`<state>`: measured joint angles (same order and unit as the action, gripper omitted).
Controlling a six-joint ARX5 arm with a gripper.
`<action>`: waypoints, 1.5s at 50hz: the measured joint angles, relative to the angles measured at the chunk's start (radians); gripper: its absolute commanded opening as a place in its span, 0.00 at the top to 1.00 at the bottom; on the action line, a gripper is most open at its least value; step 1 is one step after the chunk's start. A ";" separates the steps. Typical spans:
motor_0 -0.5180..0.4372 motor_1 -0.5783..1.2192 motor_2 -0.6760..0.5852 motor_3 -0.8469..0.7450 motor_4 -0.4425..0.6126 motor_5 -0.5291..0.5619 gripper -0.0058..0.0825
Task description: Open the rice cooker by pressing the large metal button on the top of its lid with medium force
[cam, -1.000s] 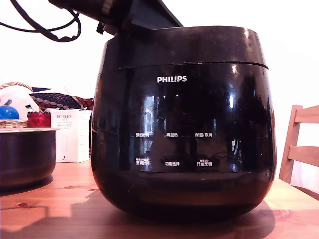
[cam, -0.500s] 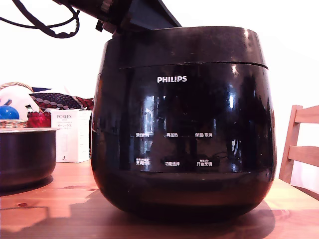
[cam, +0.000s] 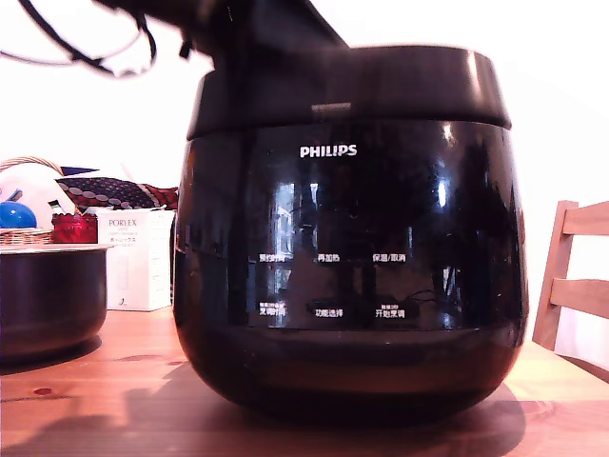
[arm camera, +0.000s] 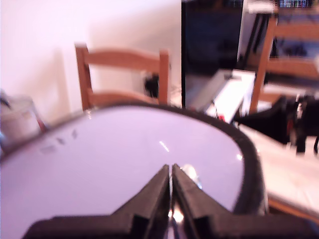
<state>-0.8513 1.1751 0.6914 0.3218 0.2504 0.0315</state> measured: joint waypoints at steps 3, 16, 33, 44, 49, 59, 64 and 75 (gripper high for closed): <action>0.000 -0.026 0.000 0.001 -0.014 0.000 0.96; 0.001 -0.068 0.000 -0.037 -0.069 -0.002 0.96; 0.072 -0.143 0.000 -0.100 -0.098 -0.002 0.96; 0.148 -0.194 0.000 -0.126 -0.130 -0.001 0.96; 0.194 -0.216 0.000 -0.133 -0.146 -0.001 0.96; 0.293 -0.274 0.000 -0.137 -0.180 0.000 0.96; 0.338 -0.305 0.000 -0.151 -0.201 0.001 0.96; 0.432 -0.353 0.000 -0.195 -0.269 0.003 0.96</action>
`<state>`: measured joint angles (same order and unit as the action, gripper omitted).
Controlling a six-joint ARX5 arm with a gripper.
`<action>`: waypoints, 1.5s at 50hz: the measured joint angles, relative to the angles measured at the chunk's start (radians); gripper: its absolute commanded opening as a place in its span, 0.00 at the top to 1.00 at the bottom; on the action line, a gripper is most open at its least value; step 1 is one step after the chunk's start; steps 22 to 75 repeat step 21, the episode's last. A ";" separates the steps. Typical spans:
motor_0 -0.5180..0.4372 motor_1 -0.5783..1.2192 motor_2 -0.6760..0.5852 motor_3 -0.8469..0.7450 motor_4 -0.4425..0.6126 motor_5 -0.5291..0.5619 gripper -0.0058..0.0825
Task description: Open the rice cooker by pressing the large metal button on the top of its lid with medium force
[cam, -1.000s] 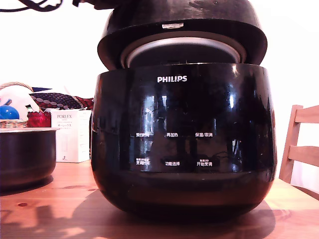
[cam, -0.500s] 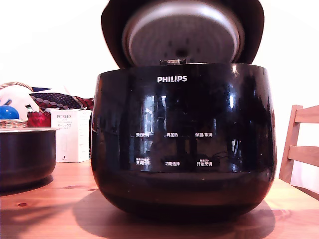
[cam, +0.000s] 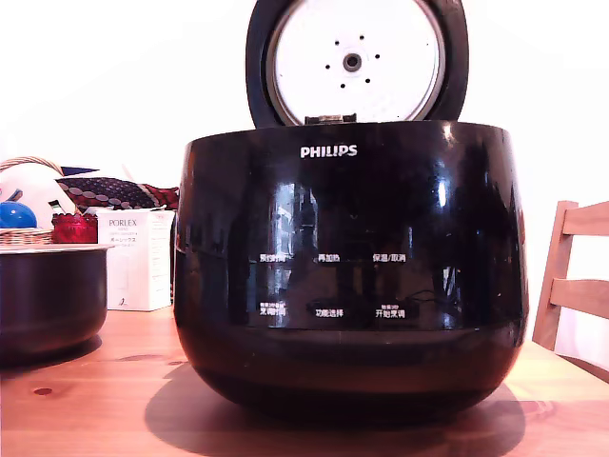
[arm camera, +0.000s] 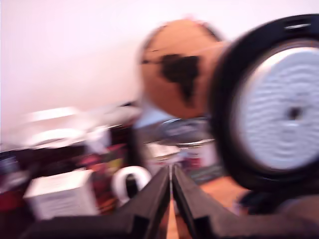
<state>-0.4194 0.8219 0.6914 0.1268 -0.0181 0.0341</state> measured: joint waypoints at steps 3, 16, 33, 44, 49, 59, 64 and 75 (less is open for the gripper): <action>0.023 -0.013 0.000 -0.003 -0.025 0.006 0.96; 0.090 -0.056 0.000 -0.003 -0.067 0.022 0.96; 0.095 -0.056 0.000 -0.004 -0.067 0.022 0.96; 0.095 -0.056 0.000 -0.004 -0.067 0.022 0.96; 0.095 -0.056 0.000 -0.004 -0.067 0.022 0.96; 0.095 -0.056 0.000 -0.004 -0.067 0.022 0.96; 0.095 -0.056 0.000 -0.004 -0.067 0.022 0.96; 0.095 -0.056 0.000 -0.004 -0.067 0.022 0.96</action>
